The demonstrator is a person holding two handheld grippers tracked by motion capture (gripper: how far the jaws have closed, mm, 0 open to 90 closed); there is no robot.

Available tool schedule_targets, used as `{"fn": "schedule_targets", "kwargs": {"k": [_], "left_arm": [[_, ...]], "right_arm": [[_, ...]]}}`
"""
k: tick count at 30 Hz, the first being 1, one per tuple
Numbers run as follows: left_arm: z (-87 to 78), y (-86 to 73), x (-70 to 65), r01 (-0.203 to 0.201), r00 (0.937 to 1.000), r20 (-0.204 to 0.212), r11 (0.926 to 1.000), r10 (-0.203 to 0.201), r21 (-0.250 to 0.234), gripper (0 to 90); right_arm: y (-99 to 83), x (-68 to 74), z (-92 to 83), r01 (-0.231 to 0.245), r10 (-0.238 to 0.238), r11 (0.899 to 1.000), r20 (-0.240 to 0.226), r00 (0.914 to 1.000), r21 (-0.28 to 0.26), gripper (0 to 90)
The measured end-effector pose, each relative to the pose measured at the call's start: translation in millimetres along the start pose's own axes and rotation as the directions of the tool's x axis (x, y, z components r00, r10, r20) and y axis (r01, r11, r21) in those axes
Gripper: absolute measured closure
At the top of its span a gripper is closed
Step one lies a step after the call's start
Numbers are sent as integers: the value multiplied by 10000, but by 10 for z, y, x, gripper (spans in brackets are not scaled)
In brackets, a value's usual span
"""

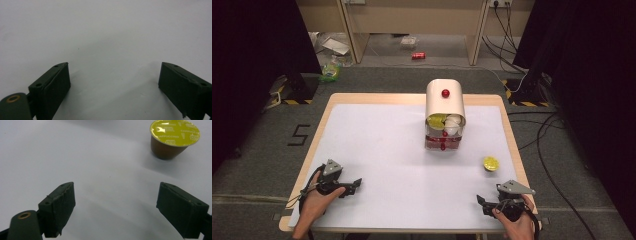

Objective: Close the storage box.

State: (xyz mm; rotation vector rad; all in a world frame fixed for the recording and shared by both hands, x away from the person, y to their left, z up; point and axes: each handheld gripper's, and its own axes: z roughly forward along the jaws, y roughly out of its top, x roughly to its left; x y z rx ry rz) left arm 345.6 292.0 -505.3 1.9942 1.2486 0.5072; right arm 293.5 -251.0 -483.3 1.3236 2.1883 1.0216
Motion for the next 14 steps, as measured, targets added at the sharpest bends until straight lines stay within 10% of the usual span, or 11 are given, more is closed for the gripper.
{"fn": "schedule_targets", "kwargs": {"k": [14], "left_arm": [[0,0,0,0,10000,0,10000,0,1,98]], "right_arm": [[-61,8,39,74,-83,9972,119,9999,748,157]]}}
